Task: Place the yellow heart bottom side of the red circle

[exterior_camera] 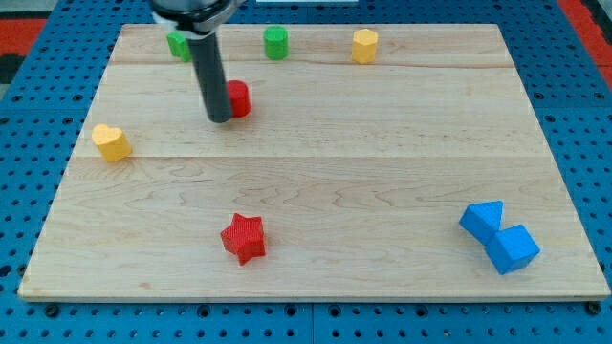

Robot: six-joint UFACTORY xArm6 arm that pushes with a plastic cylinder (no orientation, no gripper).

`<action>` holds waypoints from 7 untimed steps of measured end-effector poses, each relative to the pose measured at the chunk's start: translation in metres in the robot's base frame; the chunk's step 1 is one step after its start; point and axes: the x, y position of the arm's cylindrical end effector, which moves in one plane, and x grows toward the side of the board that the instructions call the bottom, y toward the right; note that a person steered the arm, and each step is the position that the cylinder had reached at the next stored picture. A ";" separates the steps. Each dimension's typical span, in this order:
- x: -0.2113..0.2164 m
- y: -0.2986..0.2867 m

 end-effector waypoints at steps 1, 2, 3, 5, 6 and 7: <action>-0.023 0.011; -0.028 0.011; 0.029 -0.032; 0.132 -0.157; 0.095 -0.202; 0.072 -0.179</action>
